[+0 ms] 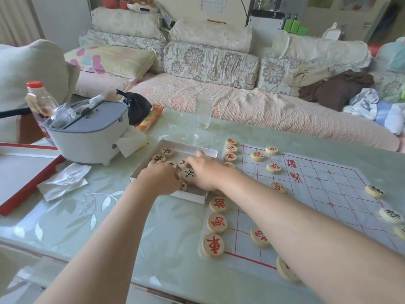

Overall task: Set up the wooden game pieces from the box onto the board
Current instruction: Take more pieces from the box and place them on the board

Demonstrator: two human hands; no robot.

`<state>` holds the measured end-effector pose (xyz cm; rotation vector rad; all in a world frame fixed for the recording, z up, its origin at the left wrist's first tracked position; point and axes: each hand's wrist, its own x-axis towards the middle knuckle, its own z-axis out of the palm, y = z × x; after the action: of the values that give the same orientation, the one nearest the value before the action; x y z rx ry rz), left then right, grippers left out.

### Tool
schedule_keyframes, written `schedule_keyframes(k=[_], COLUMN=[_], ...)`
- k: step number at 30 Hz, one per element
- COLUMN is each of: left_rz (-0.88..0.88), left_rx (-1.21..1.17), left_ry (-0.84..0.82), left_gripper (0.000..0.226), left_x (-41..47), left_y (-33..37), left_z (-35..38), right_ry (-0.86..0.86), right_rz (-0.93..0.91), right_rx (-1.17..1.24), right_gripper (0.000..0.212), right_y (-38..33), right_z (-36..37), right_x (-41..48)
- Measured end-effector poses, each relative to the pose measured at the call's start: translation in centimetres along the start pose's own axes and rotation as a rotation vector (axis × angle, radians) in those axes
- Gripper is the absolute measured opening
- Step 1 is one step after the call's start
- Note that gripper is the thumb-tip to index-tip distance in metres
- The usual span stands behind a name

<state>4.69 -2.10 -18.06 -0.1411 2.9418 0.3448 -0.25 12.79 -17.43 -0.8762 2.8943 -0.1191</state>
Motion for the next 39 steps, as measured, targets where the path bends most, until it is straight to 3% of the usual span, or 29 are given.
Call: schedule_keyframes(k=[10, 12, 15, 19, 22, 26, 32, 39], left_rz=[0.103, 0.131, 0.181, 0.208, 0.237, 0.268, 0.386, 0.442], left_rx=[-0.238, -0.316, -0.470, -0.776, -0.871, -0.825, -0.661, -0.452], left_ry=[0.221, 0.267, 0.222, 0.105, 0.017, 0.005, 0.015, -0.063], left_gripper=[0.009, 0.017, 0.032, 0.026, 0.028, 0.043, 0.023, 0.029], left_x=[-1.3, -1.8, -2.8, -4.4, -5.1, -5.2, -4.4, -1.9], left_y=[1.8, 3.4, 6.7, 12.5, 16.4, 21.0, 29.5, 38.7], left_z=[0.0, -0.4, -0.8, 0.0, 0.9, 2.2, 4.2, 6.3], right_ry=[0.255, 0.299, 0.335, 0.332, 0.299, 0.284, 0.273, 0.350], right_rz=[-0.018, -0.011, 0.020, 0.113, 0.204, 0.330, 0.491, 0.631], right_rx=[0.237, 0.245, 0.241, 0.216, 0.207, 0.211, 0.271, 0.308], right_gripper=[0.047, 0.048, 0.050, 0.048, 0.050, 0.050, 0.047, 0.042], right_y=[2.5, 3.5, 5.7, 9.9, 13.5, 18.5, 25.7, 32.7], right_z=[-1.0, -1.4, -1.9, -2.3, -2.5, -2.7, -2.7, -3.0], right_x=[-4.3, -5.7, -8.2, -12.5, -16.2, -21.2, -26.3, -29.4])
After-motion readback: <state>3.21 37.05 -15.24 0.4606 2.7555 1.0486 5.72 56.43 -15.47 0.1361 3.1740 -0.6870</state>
